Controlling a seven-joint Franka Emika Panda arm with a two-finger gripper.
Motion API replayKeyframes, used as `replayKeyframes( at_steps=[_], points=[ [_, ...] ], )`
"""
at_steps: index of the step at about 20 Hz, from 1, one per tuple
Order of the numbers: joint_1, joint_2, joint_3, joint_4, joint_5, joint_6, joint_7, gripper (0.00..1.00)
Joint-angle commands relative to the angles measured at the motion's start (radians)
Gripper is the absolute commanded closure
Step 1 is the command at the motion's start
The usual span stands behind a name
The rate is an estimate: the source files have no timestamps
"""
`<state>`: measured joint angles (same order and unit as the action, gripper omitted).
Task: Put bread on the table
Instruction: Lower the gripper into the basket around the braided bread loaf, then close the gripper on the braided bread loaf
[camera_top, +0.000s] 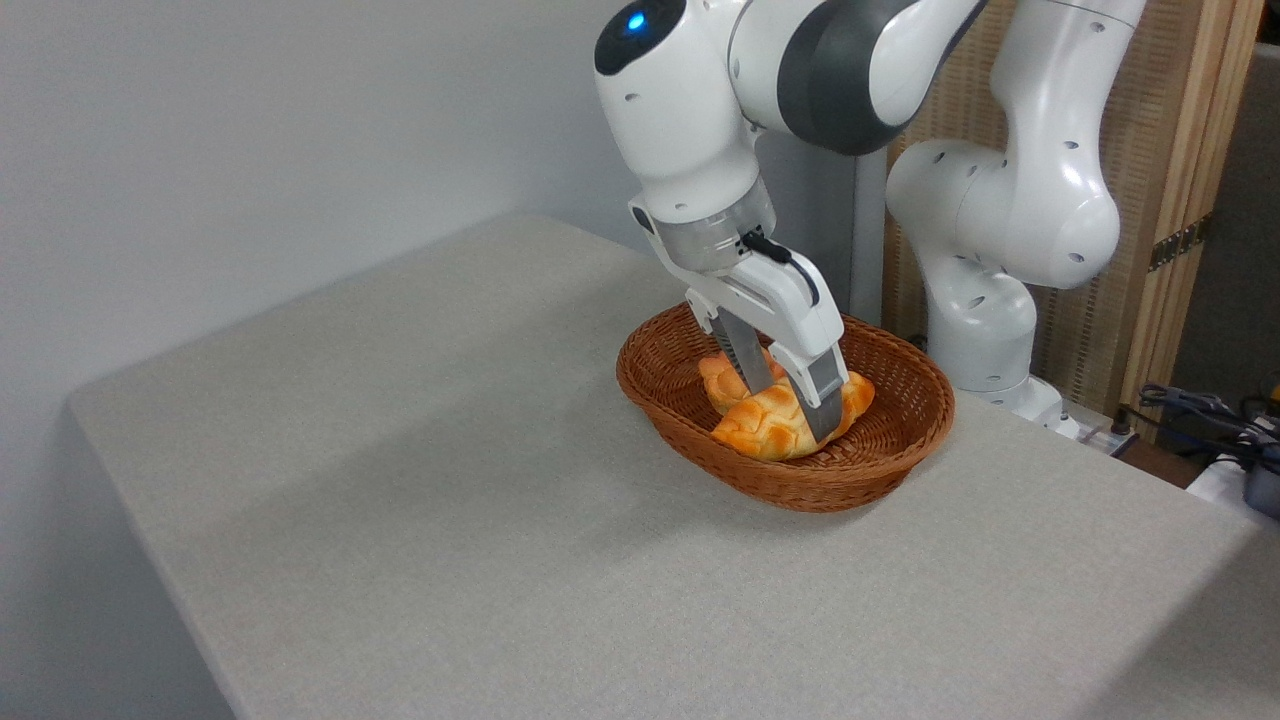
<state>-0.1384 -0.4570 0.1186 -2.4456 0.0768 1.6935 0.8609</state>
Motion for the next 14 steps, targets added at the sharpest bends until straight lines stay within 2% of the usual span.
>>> replayKeyframes(
  at_steps=[1, 3, 4, 6, 9, 11, 14],
  points=[
    [-0.017, 0.021, 0.0, -0.032, 0.023, 0.086, 0.015, 0.36],
    [-0.026, 0.026, 0.0, -0.038, 0.015, 0.095, 0.015, 0.59],
    [-0.027, 0.033, 0.0, -0.042, 0.015, 0.097, 0.015, 0.64],
    [-0.047, 0.04, 0.0, -0.053, 0.014, 0.104, 0.015, 0.64],
    [-0.063, 0.057, 0.0, -0.056, 0.014, 0.109, 0.015, 0.78],
    [-0.063, 0.057, 0.0, -0.056, 0.012, 0.114, 0.015, 0.94],
    [-0.064, 0.061, 0.0, -0.056, 0.012, 0.117, 0.04, 1.0]
  ],
)
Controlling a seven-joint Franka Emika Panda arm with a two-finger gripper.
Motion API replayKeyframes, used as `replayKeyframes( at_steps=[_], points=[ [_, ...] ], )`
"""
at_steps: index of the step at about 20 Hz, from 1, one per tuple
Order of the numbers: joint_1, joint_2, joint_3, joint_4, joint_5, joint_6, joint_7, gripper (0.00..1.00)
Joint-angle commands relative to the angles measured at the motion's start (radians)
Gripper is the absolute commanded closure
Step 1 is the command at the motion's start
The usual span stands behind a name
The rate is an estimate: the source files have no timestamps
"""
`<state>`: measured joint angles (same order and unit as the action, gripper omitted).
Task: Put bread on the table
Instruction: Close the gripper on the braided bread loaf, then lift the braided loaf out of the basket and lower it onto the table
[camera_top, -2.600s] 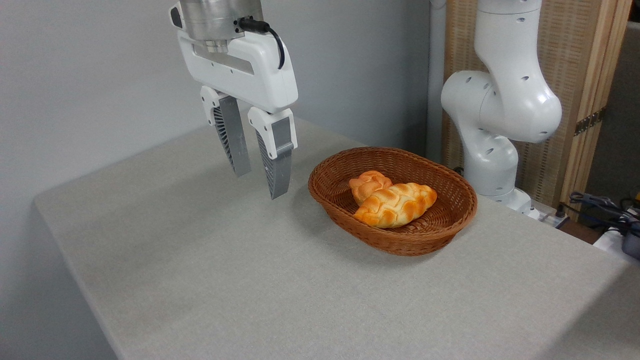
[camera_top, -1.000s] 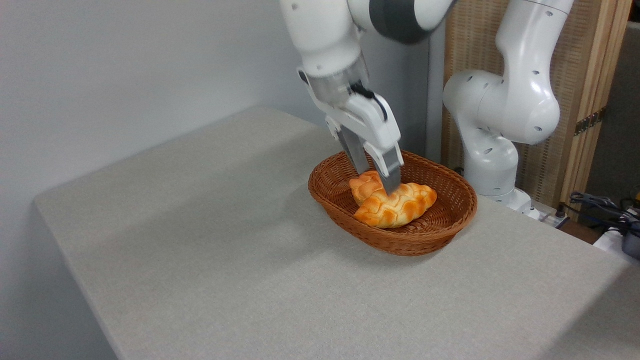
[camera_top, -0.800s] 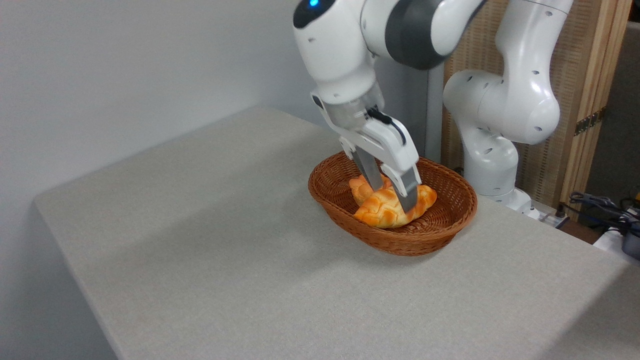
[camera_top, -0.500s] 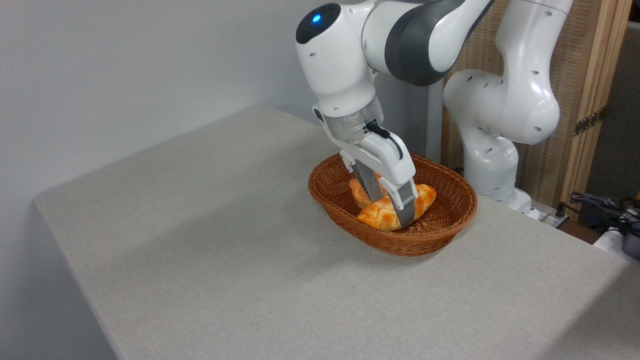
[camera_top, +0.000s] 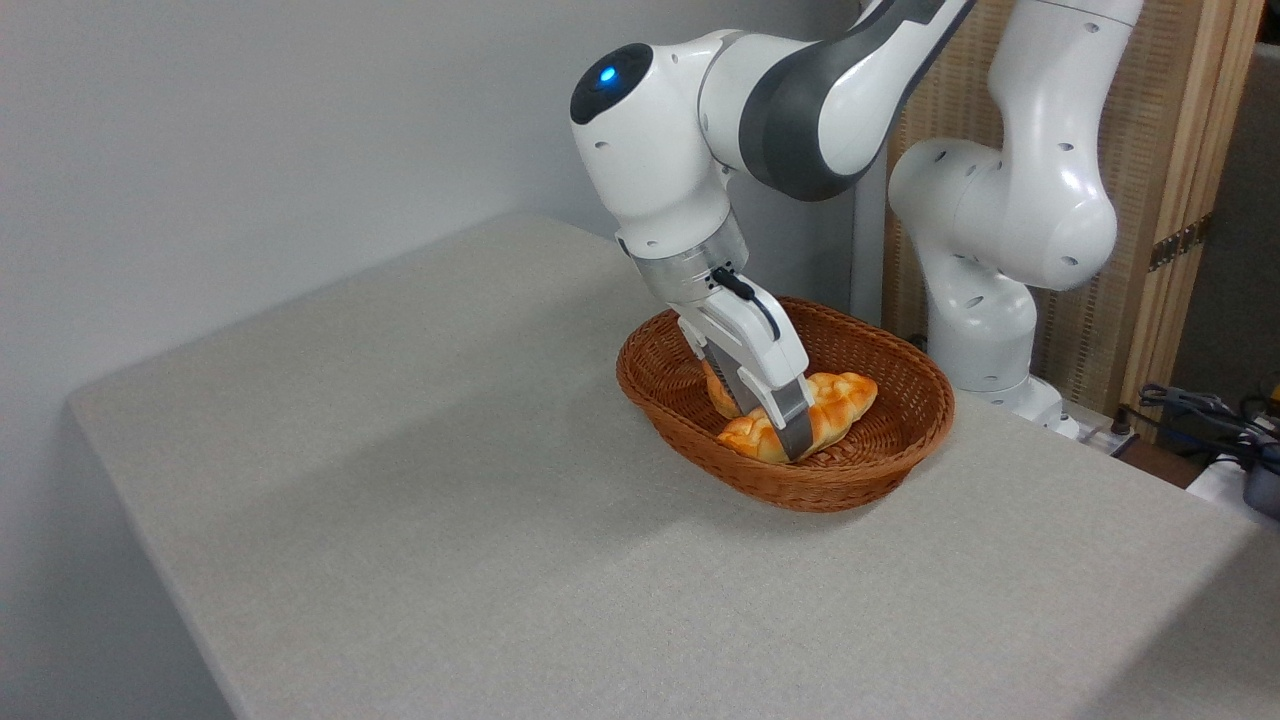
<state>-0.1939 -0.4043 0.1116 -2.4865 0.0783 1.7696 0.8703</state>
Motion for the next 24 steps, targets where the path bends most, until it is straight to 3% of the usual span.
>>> replayKeyframes(
  at_steps=[1, 10, 14, 17, 20, 24],
  points=[
    [-0.007, 0.01, 0.006, -0.014, 0.011, 0.04, 0.032, 1.0],
    [-0.007, 0.004, 0.008, 0.009, 0.011, -0.016, 0.065, 1.0],
    [-0.006, 0.008, 0.008, 0.157, 0.011, -0.241, 0.205, 1.0],
    [-0.007, 0.008, 0.011, 0.297, 0.011, -0.355, 0.223, 1.0],
    [-0.004, 0.034, 0.017, 0.38, 0.011, -0.337, 0.22, 1.0],
    [0.013, 0.12, 0.017, 0.406, 0.008, -0.066, 0.129, 1.0]
  ],
)
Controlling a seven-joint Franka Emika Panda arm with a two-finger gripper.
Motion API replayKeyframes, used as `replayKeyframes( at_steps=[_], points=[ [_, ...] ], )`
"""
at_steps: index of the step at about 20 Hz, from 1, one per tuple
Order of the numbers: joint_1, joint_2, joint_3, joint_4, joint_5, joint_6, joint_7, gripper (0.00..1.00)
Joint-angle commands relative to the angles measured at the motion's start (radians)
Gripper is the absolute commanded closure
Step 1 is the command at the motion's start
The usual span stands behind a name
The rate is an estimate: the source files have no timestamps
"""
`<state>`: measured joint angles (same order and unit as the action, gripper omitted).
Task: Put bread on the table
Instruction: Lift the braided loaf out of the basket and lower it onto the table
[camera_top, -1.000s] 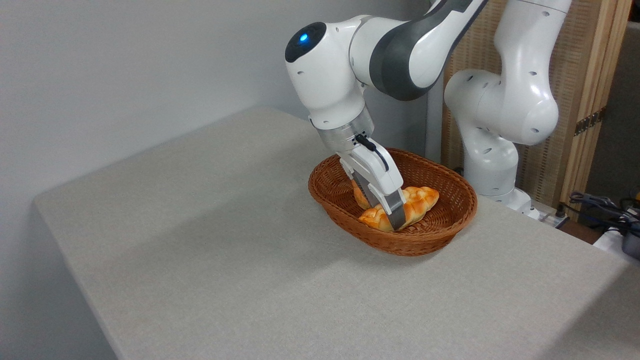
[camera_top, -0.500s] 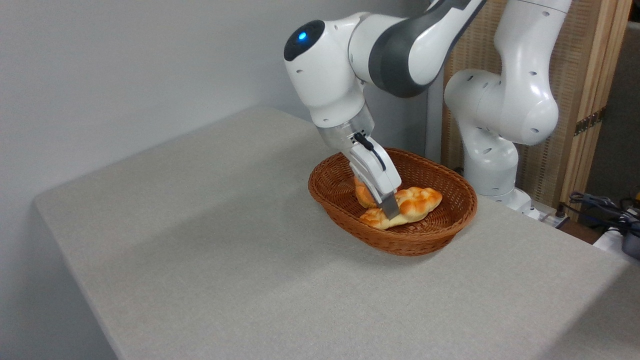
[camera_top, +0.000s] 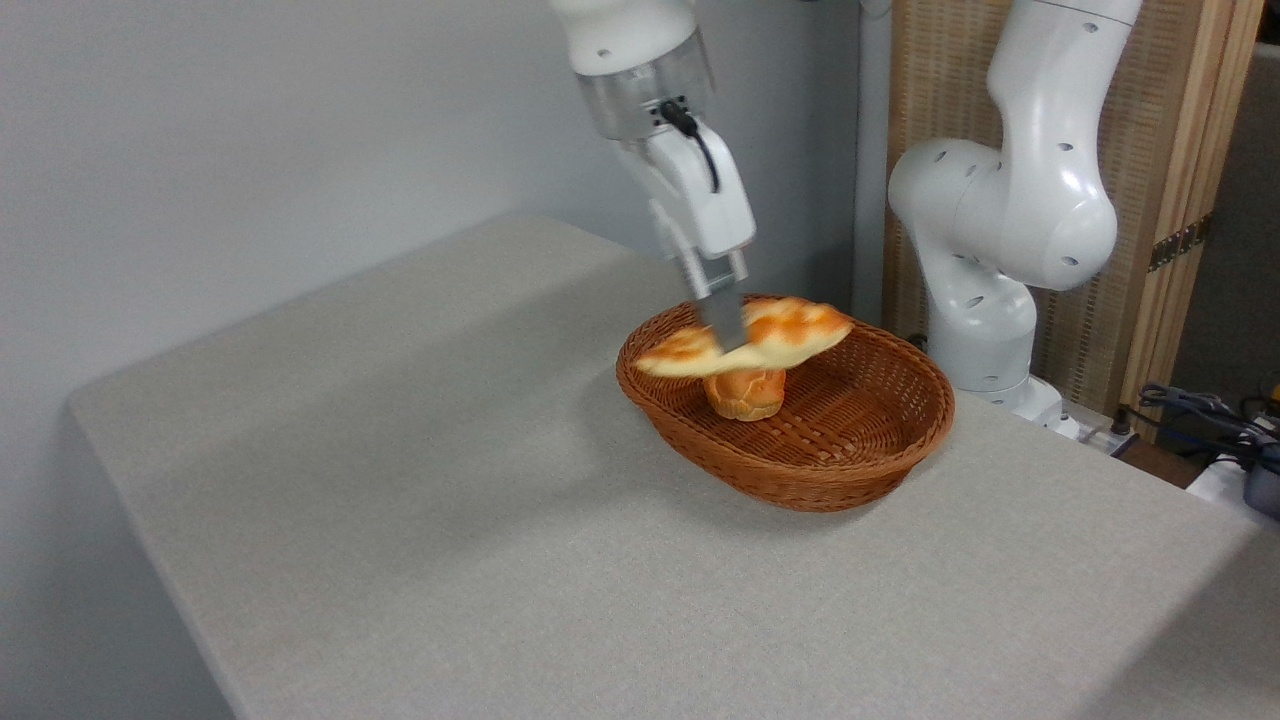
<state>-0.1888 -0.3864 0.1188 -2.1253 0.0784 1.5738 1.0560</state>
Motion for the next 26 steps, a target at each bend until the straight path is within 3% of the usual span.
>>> replayKeyframes(
  at_steps=[1, 4, 5, 6, 7, 8, 9, 10, 26],
  points=[
    [0.011, 0.151, 0.01, 0.076, 0.008, 0.158, -0.079, 0.98],
    [0.012, 0.303, 0.033, 0.171, 0.008, 0.245, -0.158, 0.96],
    [0.012, 0.342, 0.033, 0.186, 0.009, 0.265, -0.172, 0.86],
    [0.011, 0.369, 0.033, 0.188, 0.012, 0.278, -0.172, 0.6],
    [0.011, 0.397, 0.035, 0.188, 0.015, 0.293, -0.172, 0.5],
    [0.011, 0.421, 0.035, 0.186, 0.02, 0.305, -0.174, 0.23],
    [0.011, 0.441, 0.035, 0.185, 0.02, 0.31, -0.177, 0.06],
    [0.011, 0.448, 0.035, 0.182, 0.021, 0.308, -0.185, 0.0],
    [0.011, 0.413, 0.035, 0.235, 0.008, 0.288, -0.25, 0.0]
  ],
)
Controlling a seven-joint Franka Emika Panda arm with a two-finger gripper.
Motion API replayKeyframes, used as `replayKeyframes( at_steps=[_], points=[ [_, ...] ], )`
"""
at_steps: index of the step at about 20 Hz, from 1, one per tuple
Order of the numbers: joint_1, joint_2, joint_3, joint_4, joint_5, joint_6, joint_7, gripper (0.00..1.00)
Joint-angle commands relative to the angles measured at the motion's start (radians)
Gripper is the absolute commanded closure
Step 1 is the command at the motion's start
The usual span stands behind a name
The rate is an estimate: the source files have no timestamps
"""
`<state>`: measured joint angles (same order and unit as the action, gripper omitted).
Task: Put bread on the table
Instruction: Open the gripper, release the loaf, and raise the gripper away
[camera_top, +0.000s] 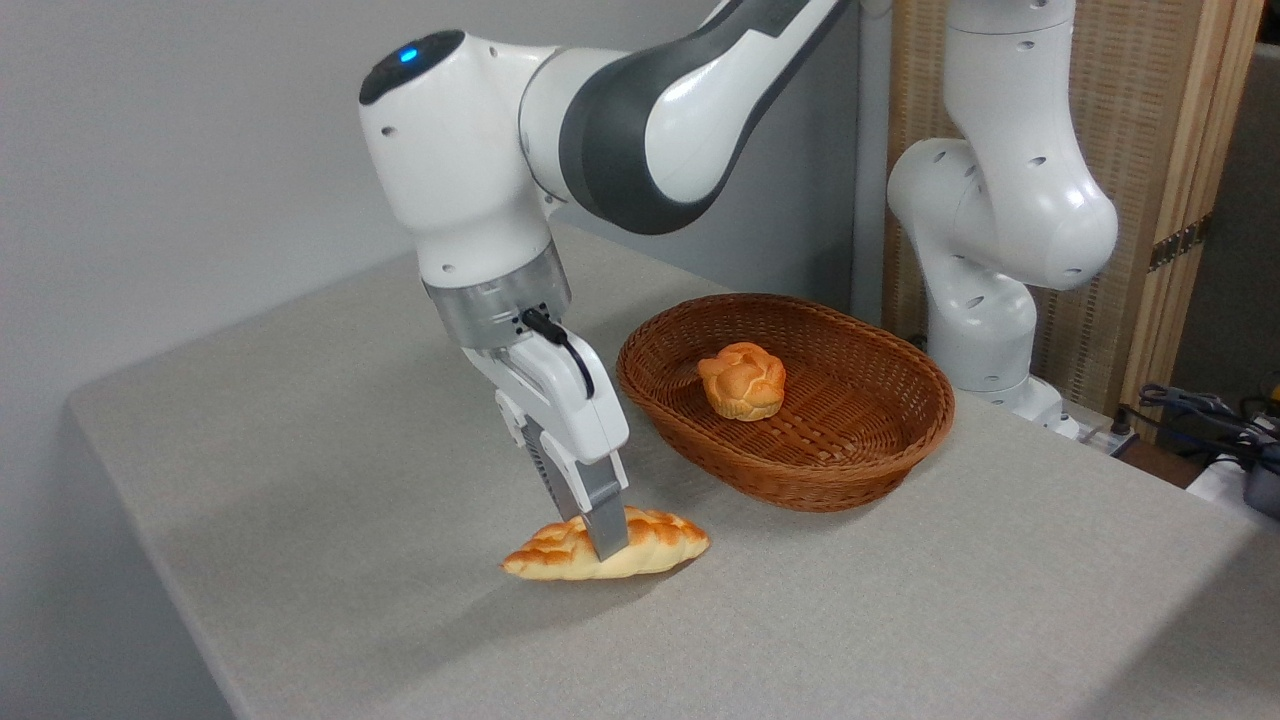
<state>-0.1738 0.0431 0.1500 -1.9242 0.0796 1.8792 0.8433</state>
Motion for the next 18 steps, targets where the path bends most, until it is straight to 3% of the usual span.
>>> replayKeyframes(
  at_steps=[1, 6, 7, 9, 10, 13, 14, 18],
  points=[
    [-0.003, -0.02, 0.003, 0.039, 0.005, -0.017, -0.055, 0.0],
    [-0.001, -0.045, -0.009, 0.112, 0.005, -0.026, -0.159, 0.0],
    [0.02, -0.049, -0.018, 0.158, -0.001, -0.061, -0.164, 0.0],
    [0.12, -0.049, -0.114, 0.275, -0.088, -0.193, -0.162, 0.0],
    [0.141, -0.051, -0.128, 0.312, -0.122, -0.25, -0.162, 0.0],
    [0.146, -0.052, -0.162, 0.372, -0.153, -0.33, -0.168, 0.0],
    [0.146, -0.054, -0.185, 0.369, -0.146, -0.341, -0.164, 0.0],
    [0.146, -0.054, -0.181, 0.367, -0.133, -0.341, -0.159, 0.0]
  ],
)
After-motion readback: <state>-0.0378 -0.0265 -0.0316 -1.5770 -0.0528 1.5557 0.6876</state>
